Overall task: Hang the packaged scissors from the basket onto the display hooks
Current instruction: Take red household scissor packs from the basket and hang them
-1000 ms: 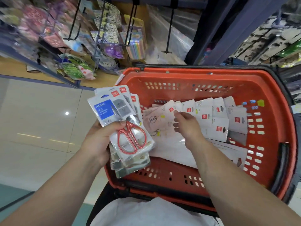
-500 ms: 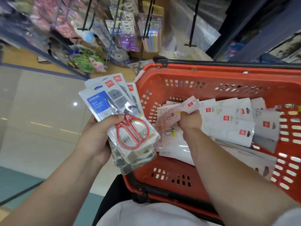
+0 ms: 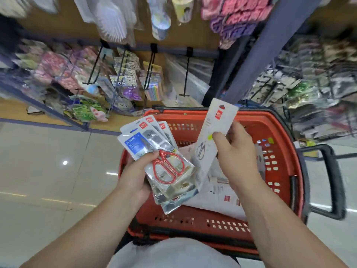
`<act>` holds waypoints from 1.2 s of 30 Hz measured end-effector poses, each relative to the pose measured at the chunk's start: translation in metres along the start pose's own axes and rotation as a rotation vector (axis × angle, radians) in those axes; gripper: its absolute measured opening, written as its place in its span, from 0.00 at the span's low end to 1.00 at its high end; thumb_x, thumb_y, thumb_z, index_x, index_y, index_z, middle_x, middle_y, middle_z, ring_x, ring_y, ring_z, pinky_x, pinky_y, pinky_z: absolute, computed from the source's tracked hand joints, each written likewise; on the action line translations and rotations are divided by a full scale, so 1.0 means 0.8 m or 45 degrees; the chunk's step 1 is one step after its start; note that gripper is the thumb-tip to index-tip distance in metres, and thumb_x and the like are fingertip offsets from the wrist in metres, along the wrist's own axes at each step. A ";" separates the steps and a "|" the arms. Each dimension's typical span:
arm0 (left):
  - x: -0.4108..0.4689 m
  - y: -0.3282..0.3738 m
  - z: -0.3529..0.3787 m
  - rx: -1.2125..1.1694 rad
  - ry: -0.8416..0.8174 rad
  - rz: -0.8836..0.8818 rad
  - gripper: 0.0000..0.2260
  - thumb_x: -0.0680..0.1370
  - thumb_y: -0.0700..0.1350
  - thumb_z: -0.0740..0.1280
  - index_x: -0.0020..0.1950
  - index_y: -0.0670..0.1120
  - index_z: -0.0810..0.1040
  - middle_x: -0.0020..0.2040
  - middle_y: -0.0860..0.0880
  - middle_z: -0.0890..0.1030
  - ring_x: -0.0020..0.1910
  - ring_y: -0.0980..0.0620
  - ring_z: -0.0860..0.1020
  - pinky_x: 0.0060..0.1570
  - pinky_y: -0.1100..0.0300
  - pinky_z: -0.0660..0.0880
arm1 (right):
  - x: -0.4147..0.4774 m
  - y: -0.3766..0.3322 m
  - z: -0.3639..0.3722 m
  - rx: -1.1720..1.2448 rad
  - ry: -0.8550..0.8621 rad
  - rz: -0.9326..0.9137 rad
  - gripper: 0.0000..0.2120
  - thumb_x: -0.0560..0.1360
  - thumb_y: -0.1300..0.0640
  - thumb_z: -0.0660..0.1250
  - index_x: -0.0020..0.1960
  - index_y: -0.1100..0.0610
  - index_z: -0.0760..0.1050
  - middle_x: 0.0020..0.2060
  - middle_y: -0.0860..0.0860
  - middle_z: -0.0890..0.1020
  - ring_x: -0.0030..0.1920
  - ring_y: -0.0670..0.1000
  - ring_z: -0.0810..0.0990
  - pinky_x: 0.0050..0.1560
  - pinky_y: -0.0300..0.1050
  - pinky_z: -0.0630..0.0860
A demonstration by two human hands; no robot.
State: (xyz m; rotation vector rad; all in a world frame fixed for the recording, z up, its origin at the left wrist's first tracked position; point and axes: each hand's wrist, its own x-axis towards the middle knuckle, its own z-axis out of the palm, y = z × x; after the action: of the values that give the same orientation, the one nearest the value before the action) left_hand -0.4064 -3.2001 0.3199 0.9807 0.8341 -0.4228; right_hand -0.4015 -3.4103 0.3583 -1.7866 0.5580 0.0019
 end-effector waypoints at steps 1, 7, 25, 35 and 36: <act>-0.007 -0.005 0.011 -0.001 -0.020 -0.023 0.24 0.68 0.40 0.75 0.64 0.46 0.82 0.54 0.41 0.88 0.48 0.41 0.88 0.53 0.42 0.82 | -0.005 -0.008 -0.001 0.015 -0.036 0.021 0.10 0.79 0.54 0.70 0.60 0.50 0.81 0.48 0.42 0.86 0.46 0.39 0.83 0.48 0.42 0.79; -0.046 -0.019 0.065 -0.019 -0.157 -0.101 0.14 0.76 0.38 0.71 0.60 0.46 0.84 0.50 0.42 0.88 0.42 0.42 0.88 0.45 0.47 0.84 | -0.026 -0.023 -0.021 -0.077 -0.160 0.089 0.26 0.68 0.40 0.81 0.62 0.48 0.81 0.46 0.45 0.86 0.49 0.42 0.85 0.55 0.49 0.83; -0.070 0.078 0.013 -0.170 -0.464 -0.032 0.30 0.68 0.42 0.72 0.71 0.42 0.79 0.59 0.35 0.84 0.48 0.37 0.87 0.45 0.42 0.85 | -0.049 -0.072 0.022 -0.155 -0.470 -0.021 0.28 0.69 0.26 0.67 0.62 0.41 0.81 0.58 0.40 0.84 0.59 0.42 0.82 0.65 0.54 0.78; -0.025 0.237 -0.132 -0.132 -0.595 -0.008 0.15 0.67 0.37 0.74 0.54 0.44 0.84 0.45 0.40 0.87 0.40 0.42 0.87 0.45 0.44 0.84 | -0.082 -0.155 0.185 -0.040 -0.238 0.096 0.17 0.74 0.50 0.77 0.50 0.64 0.82 0.32 0.52 0.83 0.29 0.47 0.77 0.28 0.37 0.73; -0.023 0.256 -0.148 -0.117 -0.585 -0.006 0.12 0.67 0.38 0.73 0.50 0.44 0.86 0.44 0.41 0.88 0.38 0.43 0.87 0.48 0.44 0.82 | -0.088 -0.161 0.203 -0.021 -0.250 0.120 0.13 0.74 0.54 0.77 0.52 0.63 0.82 0.33 0.51 0.84 0.30 0.47 0.80 0.28 0.38 0.75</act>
State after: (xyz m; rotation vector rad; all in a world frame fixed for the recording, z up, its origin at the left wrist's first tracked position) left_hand -0.3338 -2.9941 0.4137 0.7550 0.4354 -0.5819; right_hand -0.3700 -3.2134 0.4475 -1.7512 0.5013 0.2451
